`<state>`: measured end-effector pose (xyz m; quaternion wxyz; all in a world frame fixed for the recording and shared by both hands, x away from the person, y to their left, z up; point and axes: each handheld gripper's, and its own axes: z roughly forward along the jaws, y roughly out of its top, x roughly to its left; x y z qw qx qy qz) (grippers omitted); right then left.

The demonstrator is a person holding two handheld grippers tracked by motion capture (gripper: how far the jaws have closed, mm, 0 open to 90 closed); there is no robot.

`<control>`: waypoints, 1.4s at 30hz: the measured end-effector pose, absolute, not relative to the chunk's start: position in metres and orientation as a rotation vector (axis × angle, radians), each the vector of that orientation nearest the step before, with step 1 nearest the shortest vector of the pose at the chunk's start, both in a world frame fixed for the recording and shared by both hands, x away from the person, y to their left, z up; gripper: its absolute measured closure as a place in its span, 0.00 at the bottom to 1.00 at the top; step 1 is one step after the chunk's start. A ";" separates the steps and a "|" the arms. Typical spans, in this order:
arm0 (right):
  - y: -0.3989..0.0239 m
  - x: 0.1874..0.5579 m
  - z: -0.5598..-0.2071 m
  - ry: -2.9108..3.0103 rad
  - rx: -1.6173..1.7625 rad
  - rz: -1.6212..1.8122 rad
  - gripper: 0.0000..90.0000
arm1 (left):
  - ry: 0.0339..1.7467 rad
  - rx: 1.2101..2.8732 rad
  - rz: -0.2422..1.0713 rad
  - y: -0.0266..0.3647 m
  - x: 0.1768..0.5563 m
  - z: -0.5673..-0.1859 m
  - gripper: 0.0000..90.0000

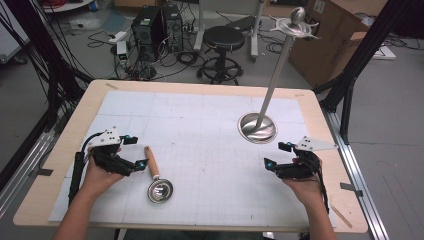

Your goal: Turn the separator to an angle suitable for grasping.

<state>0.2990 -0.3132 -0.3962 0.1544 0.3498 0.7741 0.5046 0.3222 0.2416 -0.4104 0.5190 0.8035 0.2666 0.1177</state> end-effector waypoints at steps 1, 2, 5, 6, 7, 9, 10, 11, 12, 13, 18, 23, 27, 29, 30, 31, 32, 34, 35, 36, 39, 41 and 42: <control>-0.313 0.299 -0.397 2.223 1.000 1.445 0.14 | 0.643 1.927 0.282 0.242 0.322 -0.411 0.05; -0.313 0.299 -0.397 2.226 1.001 1.439 0.14 | 0.646 1.929 0.282 0.242 0.322 -0.411 0.05; -0.314 0.298 -0.398 2.232 1.001 1.429 0.14 | 0.650 1.937 0.304 0.242 0.322 -0.412 0.05; -0.314 0.298 -0.397 2.226 0.999 1.434 0.13 | 0.649 1.937 0.289 0.243 0.323 -0.413 0.06; -0.315 0.299 -0.397 2.221 0.998 1.446 0.14 | 0.650 1.941 0.271 0.244 0.323 -0.414 0.10; -0.315 0.299 -0.396 2.213 1.004 1.456 0.14 | 0.661 1.959 0.275 0.245 0.322 -0.416 0.12; -0.314 0.300 -0.397 2.219 1.002 1.451 0.14 | 0.666 1.965 0.275 0.245 0.322 -0.417 0.12; -0.312 0.300 -0.397 2.224 1.002 1.443 0.14 | 0.673 1.969 0.273 0.246 0.322 -0.418 0.12; -0.311 0.300 -0.397 2.229 0.996 1.430 0.14 | 0.685 1.971 0.275 0.247 0.324 -0.419 0.12; -0.310 0.300 -0.398 2.235 0.997 1.422 0.14 | 0.698 1.968 0.279 0.248 0.325 -0.420 0.12; -0.309 0.300 -0.398 2.244 0.995 1.405 0.14 | 0.710 1.977 0.278 0.251 0.326 -0.420 0.24; -0.306 0.300 -0.400 2.255 0.987 1.391 0.14 | 0.717 1.984 0.273 0.253 0.325 -0.418 0.38; -0.306 0.301 -0.400 2.256 0.987 1.386 0.14 | 0.724 2.006 0.272 0.256 0.325 -0.419 0.51; -0.306 0.301 -0.400 2.257 0.991 1.389 0.14 | 0.736 2.017 0.269 0.256 0.325 -0.421 0.56; -0.306 0.302 -0.401 2.257 0.995 1.387 0.14 | 0.741 2.024 0.267 0.257 0.325 -0.421 0.60; -0.306 0.303 -0.401 2.259 0.989 1.383 0.14 | 0.746 2.031 0.269 0.257 0.326 -0.421 0.63; -0.305 0.303 -0.402 2.263 0.992 1.382 0.14 | 0.760 2.039 0.273 0.258 0.327 -0.422 0.65; -0.304 0.303 -0.402 2.269 0.993 1.367 0.14 | 0.772 2.052 0.273 0.258 0.328 -0.423 0.71; -0.304 0.303 -0.402 2.273 0.988 1.361 0.14 | 0.781 2.058 0.271 0.257 0.328 -0.424 0.73; -0.303 0.303 -0.402 2.272 0.986 1.358 0.14 | 0.788 2.068 0.271 0.257 0.328 -0.425 0.75; -0.304 0.302 -0.403 2.273 0.993 1.357 0.15 | 0.789 2.095 0.276 0.254 0.329 -0.427 0.81; -0.305 0.302 -0.403 2.270 0.997 1.358 0.16 | 0.791 2.102 0.281 0.253 0.329 -0.428 0.85; -0.305 0.302 -0.403 2.270 0.998 1.360 0.16 | 0.791 2.102 0.286 0.253 0.329 -0.428 0.87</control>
